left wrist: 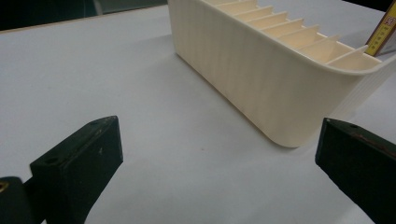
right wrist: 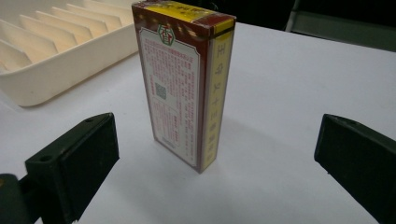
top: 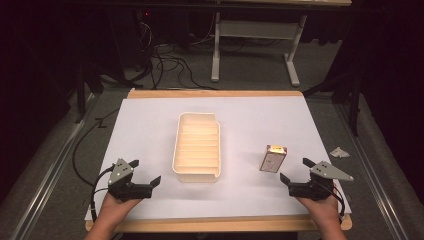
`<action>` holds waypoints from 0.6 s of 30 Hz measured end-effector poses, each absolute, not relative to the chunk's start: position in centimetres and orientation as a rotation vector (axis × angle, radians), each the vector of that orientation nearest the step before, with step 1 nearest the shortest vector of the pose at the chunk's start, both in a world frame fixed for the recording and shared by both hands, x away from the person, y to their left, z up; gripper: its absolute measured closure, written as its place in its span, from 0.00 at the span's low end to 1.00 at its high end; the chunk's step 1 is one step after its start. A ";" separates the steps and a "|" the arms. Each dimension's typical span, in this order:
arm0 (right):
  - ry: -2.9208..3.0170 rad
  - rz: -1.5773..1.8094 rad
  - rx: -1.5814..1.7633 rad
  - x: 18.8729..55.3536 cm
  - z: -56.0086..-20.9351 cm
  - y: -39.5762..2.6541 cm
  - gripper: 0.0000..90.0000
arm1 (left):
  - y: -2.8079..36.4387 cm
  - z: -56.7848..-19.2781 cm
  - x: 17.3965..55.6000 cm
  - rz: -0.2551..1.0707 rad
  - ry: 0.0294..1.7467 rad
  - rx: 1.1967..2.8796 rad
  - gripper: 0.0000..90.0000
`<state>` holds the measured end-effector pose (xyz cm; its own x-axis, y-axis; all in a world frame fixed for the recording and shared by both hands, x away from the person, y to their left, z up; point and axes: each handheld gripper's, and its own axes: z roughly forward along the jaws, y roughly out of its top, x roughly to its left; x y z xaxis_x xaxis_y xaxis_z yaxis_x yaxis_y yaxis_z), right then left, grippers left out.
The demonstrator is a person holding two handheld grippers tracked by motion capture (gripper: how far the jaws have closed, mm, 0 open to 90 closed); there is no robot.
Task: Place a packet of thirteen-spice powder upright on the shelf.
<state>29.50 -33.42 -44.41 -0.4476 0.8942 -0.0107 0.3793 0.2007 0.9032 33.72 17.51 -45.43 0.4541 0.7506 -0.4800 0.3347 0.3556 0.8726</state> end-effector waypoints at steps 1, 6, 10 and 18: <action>1.920 1.208 1.195 29.4 -44.4 -33.4 0.00 | 17.5 -45.4 33.9 0.360 1.137 1.225 0.01; 1.927 1.201 1.183 29.3 -44.5 -33.7 0.00 | 17.3 -45.5 33.9 0.366 1.137 1.231 0.01; 1.913 1.205 1.183 29.1 -44.3 -33.8 0.00 | 17.2 -45.3 33.6 0.369 1.123 1.236 0.01; 1.919 1.222 1.181 29.2 -44.4 -33.9 0.00 | 17.1 -45.4 33.6 0.361 1.125 1.241 0.01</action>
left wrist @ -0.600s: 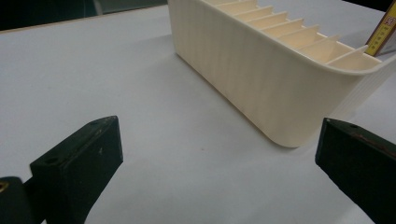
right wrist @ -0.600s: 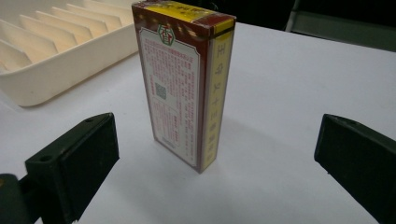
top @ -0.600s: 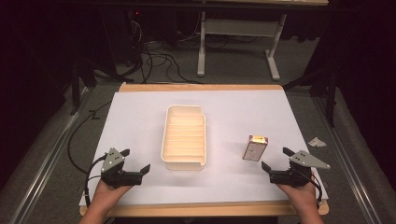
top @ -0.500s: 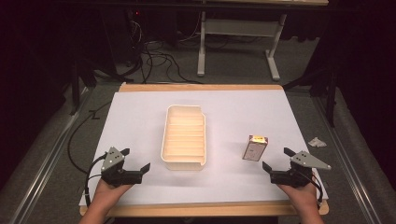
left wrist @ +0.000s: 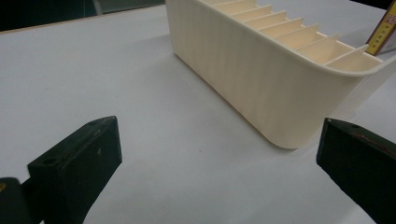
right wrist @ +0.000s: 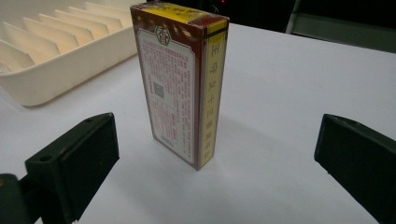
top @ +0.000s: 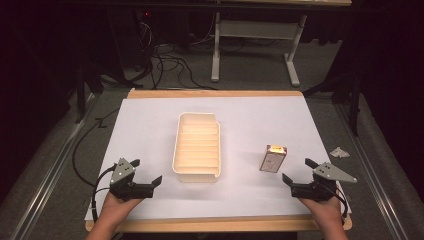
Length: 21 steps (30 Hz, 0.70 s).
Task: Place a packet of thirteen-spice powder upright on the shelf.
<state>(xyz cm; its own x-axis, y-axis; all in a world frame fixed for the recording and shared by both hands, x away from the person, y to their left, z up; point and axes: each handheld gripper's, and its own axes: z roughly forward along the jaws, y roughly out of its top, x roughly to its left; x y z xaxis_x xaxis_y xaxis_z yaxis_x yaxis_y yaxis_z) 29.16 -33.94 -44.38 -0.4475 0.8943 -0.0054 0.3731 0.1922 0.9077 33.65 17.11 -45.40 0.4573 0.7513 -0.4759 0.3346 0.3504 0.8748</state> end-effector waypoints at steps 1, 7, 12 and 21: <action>1.918 1.231 1.179 29.1 -44.4 -34.0 0.00 | 17.1 -45.4 33.6 0.358 1.126 1.237 0.01; 1.929 1.250 1.174 29.1 -44.4 -33.9 0.00 | 17.1 -45.4 33.6 0.363 1.125 1.242 0.01; 1.934 1.249 1.161 29.0 -44.2 -33.7 0.00 | 17.1 -45.4 33.6 0.361 1.124 1.242 0.01; 1.937 1.256 1.136 29.6 -43.5 -33.2 0.00 | 17.0 -45.5 33.6 0.360 1.121 1.259 0.01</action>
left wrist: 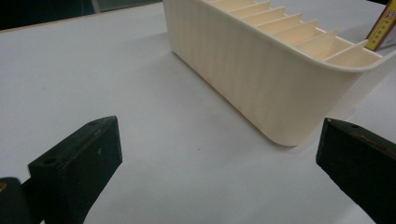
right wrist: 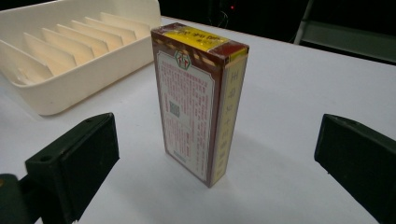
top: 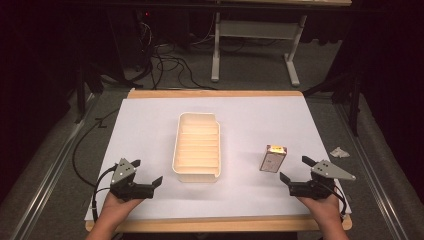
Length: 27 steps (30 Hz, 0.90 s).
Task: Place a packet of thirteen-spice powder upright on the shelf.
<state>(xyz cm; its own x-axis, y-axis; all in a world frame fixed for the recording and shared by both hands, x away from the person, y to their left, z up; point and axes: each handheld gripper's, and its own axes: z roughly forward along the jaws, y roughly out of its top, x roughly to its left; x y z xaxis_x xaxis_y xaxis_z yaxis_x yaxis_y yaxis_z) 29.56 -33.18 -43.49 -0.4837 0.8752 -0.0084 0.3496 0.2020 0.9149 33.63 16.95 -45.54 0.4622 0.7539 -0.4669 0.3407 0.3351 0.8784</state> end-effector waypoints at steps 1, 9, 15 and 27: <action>1.938 1.260 1.137 29.7 -43.4 -33.1 0.00 | 16.9 -45.6 33.6 0.360 1.121 1.261 0.01; 1.940 1.283 1.142 31.3 -42.4 -32.2 0.00 | 16.8 -45.6 33.5 0.363 1.118 1.268 0.01; 1.974 1.278 1.151 32.8 -42.4 -31.5 0.00 | 17.0 -45.6 33.5 0.367 1.115 1.274 0.01; 1.974 1.348 1.169 34.6 -42.6 -30.6 0.04 | 17.0 -45.6 33.7 0.360 1.123 1.263 0.01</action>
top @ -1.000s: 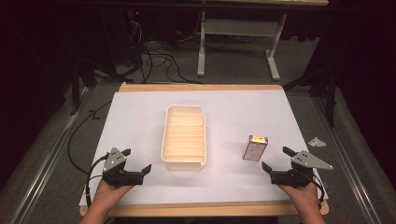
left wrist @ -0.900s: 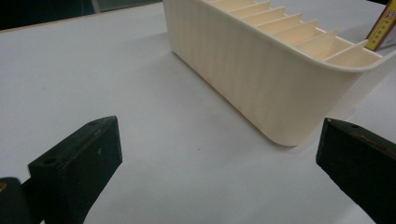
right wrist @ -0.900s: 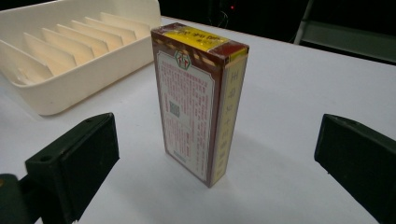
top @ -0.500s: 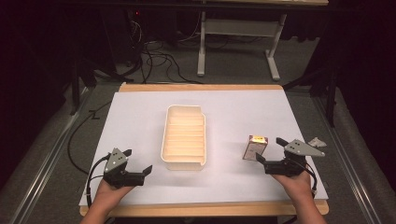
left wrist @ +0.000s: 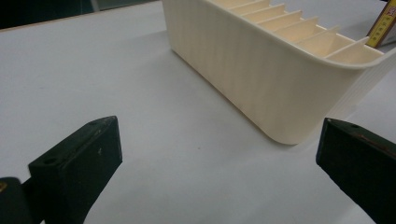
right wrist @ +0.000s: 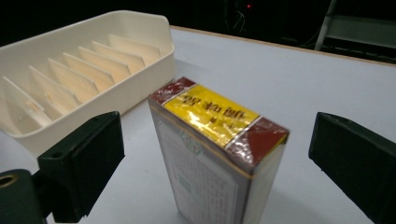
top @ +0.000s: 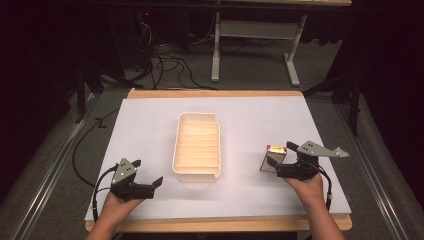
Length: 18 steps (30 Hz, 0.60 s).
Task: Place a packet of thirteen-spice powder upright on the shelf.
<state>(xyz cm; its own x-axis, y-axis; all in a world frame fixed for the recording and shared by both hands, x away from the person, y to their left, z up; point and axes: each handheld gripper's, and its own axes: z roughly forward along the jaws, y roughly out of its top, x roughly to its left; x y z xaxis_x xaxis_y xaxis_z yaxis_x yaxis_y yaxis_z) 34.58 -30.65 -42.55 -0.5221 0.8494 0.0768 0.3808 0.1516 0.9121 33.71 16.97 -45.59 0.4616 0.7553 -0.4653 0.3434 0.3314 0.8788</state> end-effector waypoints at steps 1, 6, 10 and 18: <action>1.983 1.341 1.169 34.6 -42.8 -30.5 0.04 | 17.0 -45.6 33.7 0.360 1.125 1.257 0.01; 2.011 1.351 1.174 34.8 -43.4 -30.2 0.06 | 17.2 -45.5 33.5 0.369 1.119 1.263 0.01; 2.004 1.367 1.186 34.8 -43.5 -30.3 0.13 | 17.3 -45.5 33.5 0.368 1.120 1.259 0.01; 1.999 1.406 1.140 34.9 -43.8 -30.4 0.34 | 17.6 -45.4 33.4 0.375 1.122 1.256 0.01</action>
<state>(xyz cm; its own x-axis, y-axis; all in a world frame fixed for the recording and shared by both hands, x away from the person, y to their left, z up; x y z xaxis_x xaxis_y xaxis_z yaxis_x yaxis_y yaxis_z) 34.90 -30.36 -43.75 -0.5628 0.8205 0.1003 0.3716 0.1427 0.9173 33.36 17.58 -45.41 0.4575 0.7609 -0.4602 0.3314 0.3344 0.8822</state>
